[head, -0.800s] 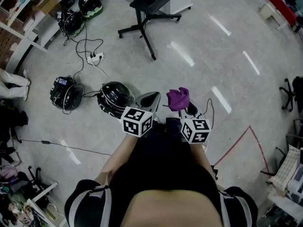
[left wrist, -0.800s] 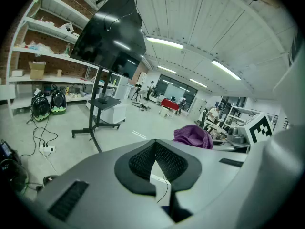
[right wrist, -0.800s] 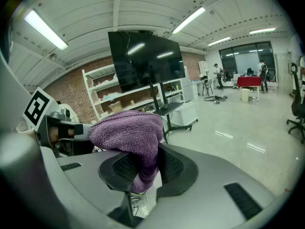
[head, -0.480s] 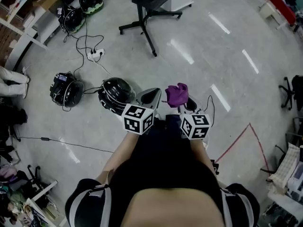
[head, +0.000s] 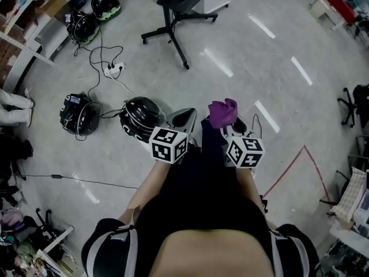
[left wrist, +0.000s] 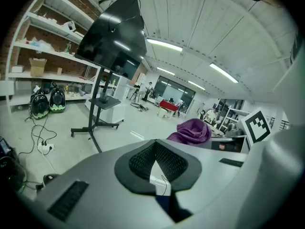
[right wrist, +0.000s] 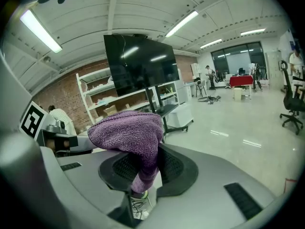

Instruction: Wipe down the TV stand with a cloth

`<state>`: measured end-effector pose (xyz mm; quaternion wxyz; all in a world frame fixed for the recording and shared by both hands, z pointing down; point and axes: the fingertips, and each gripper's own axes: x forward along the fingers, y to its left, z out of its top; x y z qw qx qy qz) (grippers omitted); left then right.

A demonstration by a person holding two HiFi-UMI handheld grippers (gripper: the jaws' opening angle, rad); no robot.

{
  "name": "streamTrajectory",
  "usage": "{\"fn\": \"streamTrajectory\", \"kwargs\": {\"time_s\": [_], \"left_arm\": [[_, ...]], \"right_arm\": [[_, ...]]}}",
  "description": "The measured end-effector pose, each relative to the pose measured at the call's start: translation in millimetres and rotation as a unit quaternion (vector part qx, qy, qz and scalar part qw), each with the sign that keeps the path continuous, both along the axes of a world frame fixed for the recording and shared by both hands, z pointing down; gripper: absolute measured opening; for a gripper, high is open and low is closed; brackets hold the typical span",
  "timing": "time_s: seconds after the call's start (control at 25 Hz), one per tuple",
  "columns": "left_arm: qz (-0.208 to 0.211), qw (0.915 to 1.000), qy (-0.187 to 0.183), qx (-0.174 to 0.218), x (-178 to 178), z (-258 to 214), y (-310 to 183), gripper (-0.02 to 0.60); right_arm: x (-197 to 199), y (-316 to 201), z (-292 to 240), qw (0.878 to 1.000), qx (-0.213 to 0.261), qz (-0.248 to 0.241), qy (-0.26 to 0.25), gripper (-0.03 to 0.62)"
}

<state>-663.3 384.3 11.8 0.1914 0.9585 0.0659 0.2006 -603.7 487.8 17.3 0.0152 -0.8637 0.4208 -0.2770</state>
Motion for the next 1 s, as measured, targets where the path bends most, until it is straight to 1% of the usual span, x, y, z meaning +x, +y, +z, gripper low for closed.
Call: {"fn": "streamTrajectory", "kwargs": {"time_s": [0.2,0.48,0.64,0.8,1.0], "left_arm": [[-0.011,0.9999,0.003,-0.003,11,-3,-13,0.006],[-0.009,1.0000,-0.004,0.000,34,2,-16,0.006],[-0.005,0.9999,-0.010,0.002,55,2,-21,0.006],[-0.007,0.9999,-0.015,0.003,75,1,-36,0.006],[-0.017,0.9997,-0.018,0.006,111,1,-59,0.006]], "right_arm": [[9,-5,-5,1.000,0.004,-0.004,0.003,0.098],[33,-15,5,1.000,0.015,-0.002,-0.009,0.098],[54,-27,7,1.000,0.018,-0.003,-0.016,0.098],[77,-45,7,1.000,0.021,-0.009,-0.019,0.098],[117,-67,5,0.999,0.021,-0.018,-0.019,0.098]]}}
